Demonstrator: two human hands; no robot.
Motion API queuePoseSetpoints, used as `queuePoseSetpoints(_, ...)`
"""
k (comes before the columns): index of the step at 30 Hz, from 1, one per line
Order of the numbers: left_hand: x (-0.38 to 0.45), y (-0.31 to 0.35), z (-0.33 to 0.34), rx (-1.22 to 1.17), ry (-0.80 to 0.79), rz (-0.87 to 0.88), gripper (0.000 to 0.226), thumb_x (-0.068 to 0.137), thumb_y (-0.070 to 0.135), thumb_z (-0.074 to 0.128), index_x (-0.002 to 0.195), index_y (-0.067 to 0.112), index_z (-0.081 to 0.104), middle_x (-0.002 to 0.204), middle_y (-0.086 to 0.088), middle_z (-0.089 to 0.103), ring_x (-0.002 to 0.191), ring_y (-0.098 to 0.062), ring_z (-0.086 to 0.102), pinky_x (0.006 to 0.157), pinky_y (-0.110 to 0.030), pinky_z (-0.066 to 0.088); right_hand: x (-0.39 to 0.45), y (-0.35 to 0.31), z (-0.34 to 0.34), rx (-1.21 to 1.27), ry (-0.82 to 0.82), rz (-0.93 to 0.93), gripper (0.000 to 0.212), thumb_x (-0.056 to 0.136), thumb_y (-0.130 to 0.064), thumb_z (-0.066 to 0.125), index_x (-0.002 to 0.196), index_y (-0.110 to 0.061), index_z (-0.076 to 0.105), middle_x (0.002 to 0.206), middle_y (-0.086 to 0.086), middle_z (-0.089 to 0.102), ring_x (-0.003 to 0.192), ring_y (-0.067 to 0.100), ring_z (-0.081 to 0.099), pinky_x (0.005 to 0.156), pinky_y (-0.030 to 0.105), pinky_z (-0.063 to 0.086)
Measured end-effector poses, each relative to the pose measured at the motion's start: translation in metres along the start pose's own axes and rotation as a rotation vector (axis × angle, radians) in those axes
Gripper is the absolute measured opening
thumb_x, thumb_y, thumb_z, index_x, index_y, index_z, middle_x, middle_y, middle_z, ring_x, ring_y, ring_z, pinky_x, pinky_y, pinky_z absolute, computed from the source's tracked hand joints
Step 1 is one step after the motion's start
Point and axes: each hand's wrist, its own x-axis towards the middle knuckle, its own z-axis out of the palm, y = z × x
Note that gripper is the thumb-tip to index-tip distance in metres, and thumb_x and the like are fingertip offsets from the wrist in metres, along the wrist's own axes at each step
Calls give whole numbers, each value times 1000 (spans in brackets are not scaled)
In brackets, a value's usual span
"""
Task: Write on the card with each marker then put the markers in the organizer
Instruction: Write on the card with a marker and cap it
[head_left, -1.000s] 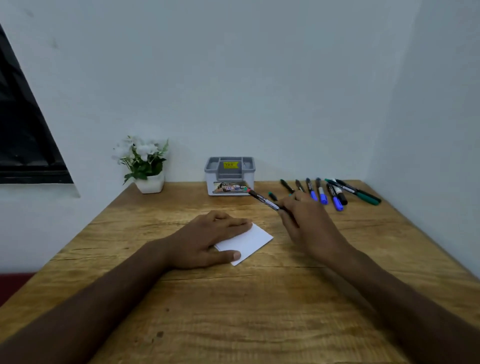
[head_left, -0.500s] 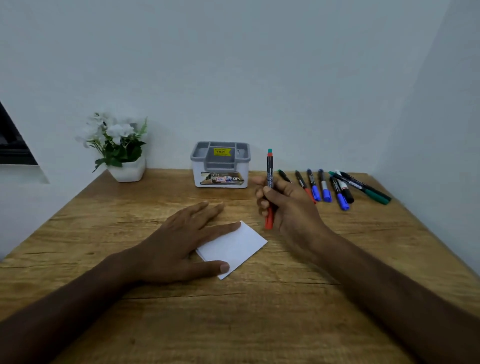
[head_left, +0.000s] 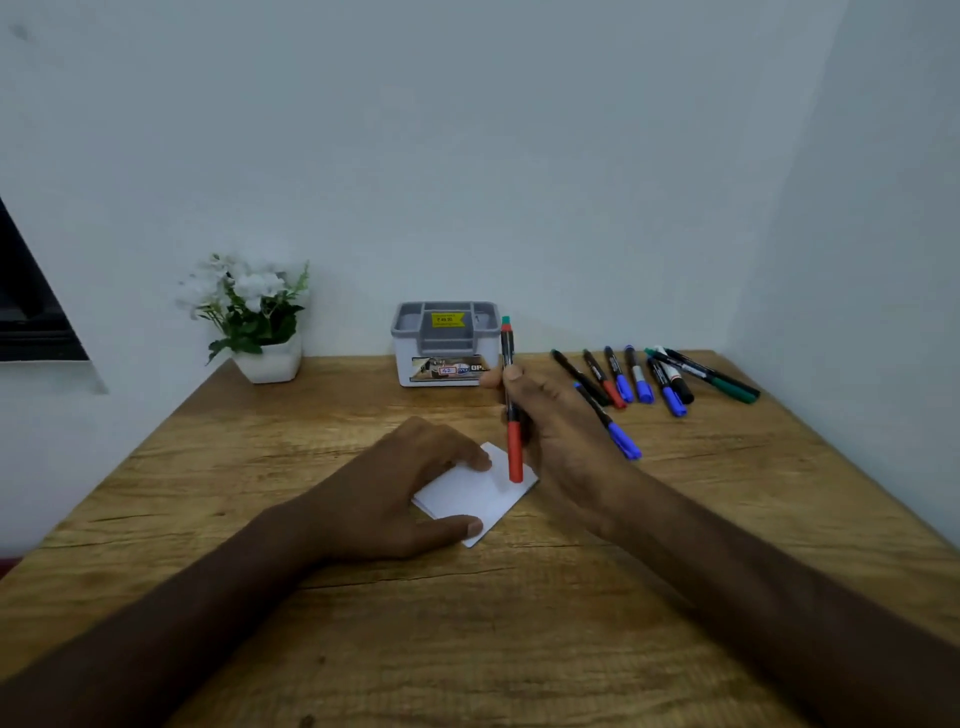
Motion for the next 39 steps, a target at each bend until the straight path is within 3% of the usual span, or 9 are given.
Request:
queuePoseSetpoints(5,2,0,-5,-92,3,-91,67,85,69,75,140,50,43,128,33,64,114,9,59,87,-20,49,-8,14,-9,70,23,-5,31,106,-36,56,110,-10,72,68,0,62,66,14,59,71,33,54)
queuePoseSetpoints(11,6,5,-2,116,15,-153,31,100,73,24,110,50,43,94,19,53,86,-1,52,73,-32,47,-9,18,-11,113,-64,14,21,98,-19,68,108,0,69,86,9,79,80,19,78,77,28,66)
queuePoseSetpoints(16,6,5,2,198,24,-157,38,103,67,12,111,47,43,93,16,50,80,-2,49,65,-25,39,-10,22,-12,21,-130,27,32,91,-28,73,114,-8,81,101,14,83,100,27,80,91,29,65)
queuePoseSetpoints(24,6,4,0,247,9,-189,58,98,69,-1,119,42,46,99,13,51,85,-5,51,73,-32,50,-16,17,-6,199,-139,88,36,99,-28,61,116,1,74,106,29,78,97,32,80,87,35,67)
queuePoseSetpoints(28,5,-1,3,242,14,-151,51,101,68,3,115,43,45,97,16,47,82,-2,49,68,-29,45,-17,10,-11,289,-101,175,34,107,-31,54,117,-2,65,105,37,75,98,43,80,85,43,68)
queuePoseSetpoints(33,4,-3,-2,108,24,-171,69,96,82,4,127,43,51,106,15,60,94,-3,56,79,-36,51,-15,2,-17,233,75,119,37,107,-41,52,109,-10,72,95,20,81,82,31,82,73,36,69)
queuePoseSetpoints(35,2,-5,-7,36,13,-179,57,98,76,20,137,46,50,113,20,63,102,1,56,83,-36,50,-14,1,-20,247,112,126,38,107,-43,52,103,-12,74,86,12,79,66,23,76,63,32,67)
queuePoseSetpoints(37,2,-7,-9,32,33,-148,24,97,59,45,120,52,44,97,26,59,93,6,55,72,-33,46,-14,4,-17,224,67,154,40,106,-43,53,103,-10,75,81,9,75,62,20,71,61,30,65)
queuePoseSetpoints(39,1,-11,-11,77,21,-119,36,90,52,63,112,55,34,91,30,51,86,6,52,70,-32,46,-13,9,-12,187,-3,190,41,107,-40,52,104,-6,74,81,11,73,65,21,70,63,29,64)
